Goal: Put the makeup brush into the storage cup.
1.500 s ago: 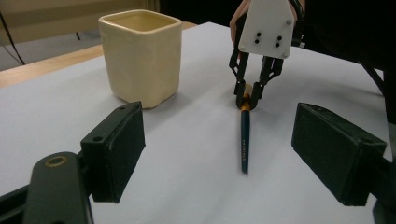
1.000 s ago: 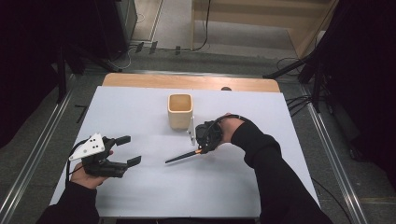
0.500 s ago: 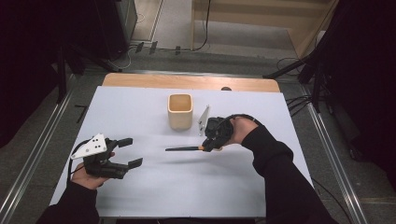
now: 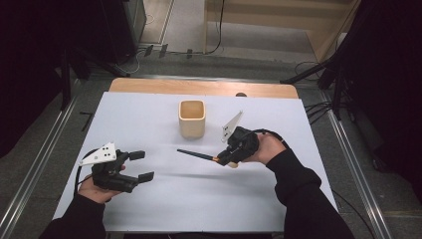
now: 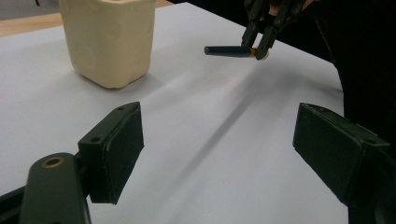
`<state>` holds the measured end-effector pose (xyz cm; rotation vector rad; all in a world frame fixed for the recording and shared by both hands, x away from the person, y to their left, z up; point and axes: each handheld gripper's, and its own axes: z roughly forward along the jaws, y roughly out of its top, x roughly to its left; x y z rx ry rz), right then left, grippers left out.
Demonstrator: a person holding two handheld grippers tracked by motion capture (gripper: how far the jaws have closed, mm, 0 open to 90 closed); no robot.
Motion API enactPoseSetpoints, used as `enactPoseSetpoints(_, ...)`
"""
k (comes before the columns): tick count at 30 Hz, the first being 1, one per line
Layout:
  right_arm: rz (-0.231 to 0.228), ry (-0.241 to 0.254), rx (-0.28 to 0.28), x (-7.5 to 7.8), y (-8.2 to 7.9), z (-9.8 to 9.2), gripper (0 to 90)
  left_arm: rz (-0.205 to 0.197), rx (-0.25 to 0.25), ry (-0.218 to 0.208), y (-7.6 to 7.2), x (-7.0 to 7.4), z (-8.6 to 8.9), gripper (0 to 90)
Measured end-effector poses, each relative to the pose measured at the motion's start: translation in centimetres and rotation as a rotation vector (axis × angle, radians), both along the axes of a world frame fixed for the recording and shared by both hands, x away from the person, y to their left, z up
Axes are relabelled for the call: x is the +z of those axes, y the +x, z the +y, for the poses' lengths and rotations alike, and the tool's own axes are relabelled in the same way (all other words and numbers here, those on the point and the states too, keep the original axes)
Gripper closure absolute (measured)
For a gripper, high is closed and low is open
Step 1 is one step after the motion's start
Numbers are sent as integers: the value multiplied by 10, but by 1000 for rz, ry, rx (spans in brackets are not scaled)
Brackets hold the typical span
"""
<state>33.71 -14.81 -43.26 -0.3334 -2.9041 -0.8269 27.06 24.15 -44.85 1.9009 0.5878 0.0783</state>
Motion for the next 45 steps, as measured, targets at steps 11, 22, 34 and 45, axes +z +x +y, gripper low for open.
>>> enactPoseSetpoints(11,-10,128,-146,-4,-20,-20,771,15,-27,-9,0,2,-2,164)
enactPoseSetpoints(22,-43,175,-203,-10,-49,-29,773,16,-54,4,-1,4,-9,163)
enactPoseSetpoints(34,-46,193,-202,-11,-70,-48,773,19,-97,14,4,8,-20,163)
enactPoseSetpoints(45,-53,149,-120,-6,-65,-34,773,16,-193,77,14,27,-44,166)
